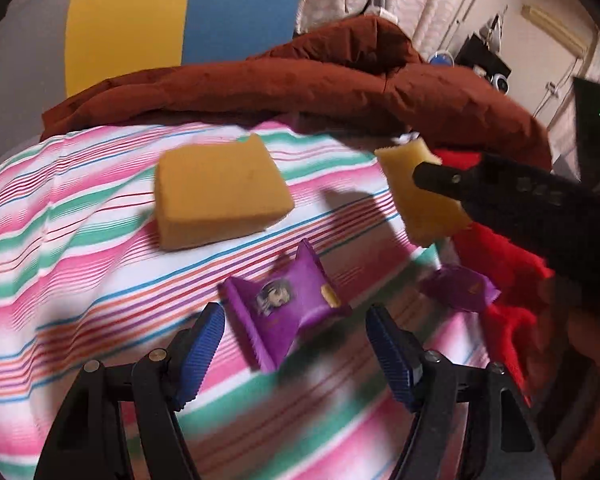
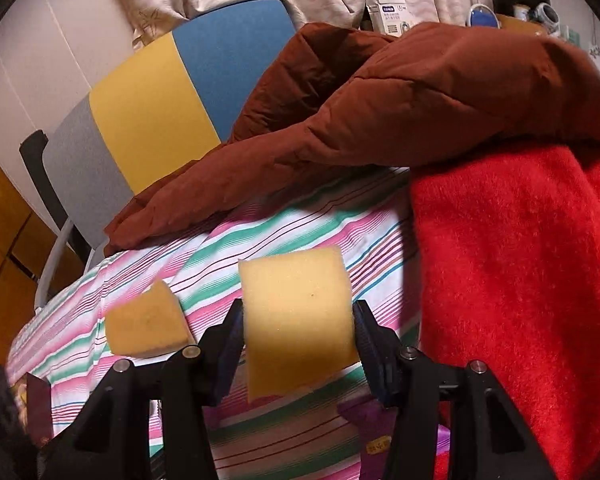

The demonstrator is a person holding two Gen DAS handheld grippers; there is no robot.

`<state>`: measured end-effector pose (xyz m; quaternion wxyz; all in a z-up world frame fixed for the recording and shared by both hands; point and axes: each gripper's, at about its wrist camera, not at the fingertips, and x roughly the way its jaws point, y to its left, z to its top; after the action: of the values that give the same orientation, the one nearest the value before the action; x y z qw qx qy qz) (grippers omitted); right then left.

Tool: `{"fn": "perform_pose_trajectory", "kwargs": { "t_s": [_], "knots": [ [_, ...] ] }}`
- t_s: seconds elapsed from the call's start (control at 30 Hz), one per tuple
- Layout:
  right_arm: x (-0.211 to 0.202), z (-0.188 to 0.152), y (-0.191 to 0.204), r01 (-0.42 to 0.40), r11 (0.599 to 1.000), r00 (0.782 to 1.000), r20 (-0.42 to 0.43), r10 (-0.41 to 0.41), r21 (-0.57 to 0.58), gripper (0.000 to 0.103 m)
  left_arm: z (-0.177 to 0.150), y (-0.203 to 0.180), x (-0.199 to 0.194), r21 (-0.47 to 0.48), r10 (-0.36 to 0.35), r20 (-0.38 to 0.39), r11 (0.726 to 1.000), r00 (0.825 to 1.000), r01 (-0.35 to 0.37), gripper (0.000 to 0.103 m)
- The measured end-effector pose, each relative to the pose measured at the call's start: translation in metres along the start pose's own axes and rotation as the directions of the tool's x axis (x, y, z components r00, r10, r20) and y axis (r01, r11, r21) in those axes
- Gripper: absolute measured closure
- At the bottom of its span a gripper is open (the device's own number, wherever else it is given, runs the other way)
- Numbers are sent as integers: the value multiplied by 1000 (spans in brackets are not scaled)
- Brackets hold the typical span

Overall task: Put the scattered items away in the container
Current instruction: 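Grasp a yellow sponge cake with the right tool while the left grasps a purple pack, then carry the sponge cake and purple pack over the gold tray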

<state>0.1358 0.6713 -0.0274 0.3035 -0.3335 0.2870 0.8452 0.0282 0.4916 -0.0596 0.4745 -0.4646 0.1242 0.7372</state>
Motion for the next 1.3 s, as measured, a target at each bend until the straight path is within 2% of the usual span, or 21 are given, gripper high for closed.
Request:
{"fn": "perform_pose_trajectory", "kwargs": {
  "t_s": [0.1,0.13,0.27,0.47,0.73,1.03,1.2,1.3],
  "knots": [
    [-1,0,0,-8,1000,1000,1,8,-1,50,5,0,12,3,4,-6,1000,1000,-4,37],
    [-1,0,1,-8,1000,1000,0,8,-4,50,3,2,12,-3,-16,11,1000,1000,16,48],
    [2,-1,5,-13,1000,1000,-8,12,-17,50,-4,13,11,-28,-67,63,997,996,69,52],
    [5,-4,10,-17,999,1000,-20,16,-43,50,-16,20,2,-47,-62,104,997,993,67,54],
    [9,-9,21,-44,995,999,-36,41,-91,50,-45,49,-26,-140,-68,160,986,985,91,55],
    [14,-17,34,-16,986,998,-59,6,-167,50,-79,70,-56,-168,-67,193,981,979,100,56],
    [16,-21,41,21,975,998,-59,-35,-220,50,-92,71,-71,-160,-18,194,986,981,50,56],
    [15,-23,45,51,965,997,-45,-65,-257,50,-103,72,-80,-163,-15,194,985,981,48,57]
  ]
}}
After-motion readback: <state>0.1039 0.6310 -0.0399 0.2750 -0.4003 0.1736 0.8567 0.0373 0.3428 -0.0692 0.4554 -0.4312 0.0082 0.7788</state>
